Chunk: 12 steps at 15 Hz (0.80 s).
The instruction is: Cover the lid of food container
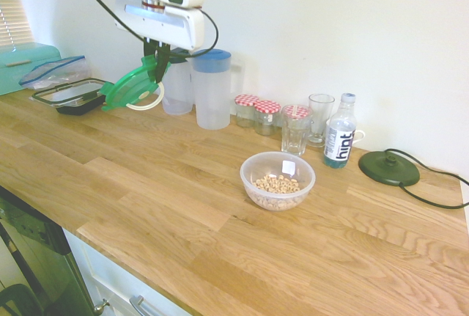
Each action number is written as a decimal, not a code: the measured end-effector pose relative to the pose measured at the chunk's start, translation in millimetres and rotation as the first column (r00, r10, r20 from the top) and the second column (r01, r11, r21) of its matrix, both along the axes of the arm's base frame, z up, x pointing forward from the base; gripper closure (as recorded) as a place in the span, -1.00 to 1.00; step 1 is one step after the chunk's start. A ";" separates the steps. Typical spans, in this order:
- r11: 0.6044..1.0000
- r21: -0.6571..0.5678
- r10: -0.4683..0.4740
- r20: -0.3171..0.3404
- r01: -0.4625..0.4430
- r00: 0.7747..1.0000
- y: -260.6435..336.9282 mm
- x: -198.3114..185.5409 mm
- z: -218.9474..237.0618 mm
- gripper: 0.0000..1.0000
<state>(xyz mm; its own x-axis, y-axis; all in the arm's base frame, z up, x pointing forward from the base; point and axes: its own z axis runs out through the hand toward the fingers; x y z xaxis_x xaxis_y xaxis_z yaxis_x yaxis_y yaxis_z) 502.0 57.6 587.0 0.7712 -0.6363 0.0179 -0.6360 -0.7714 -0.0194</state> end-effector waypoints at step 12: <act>0.660 -0.750 0.020 0.082 0.049 0.996 -79.8 40.2 22.0 1.00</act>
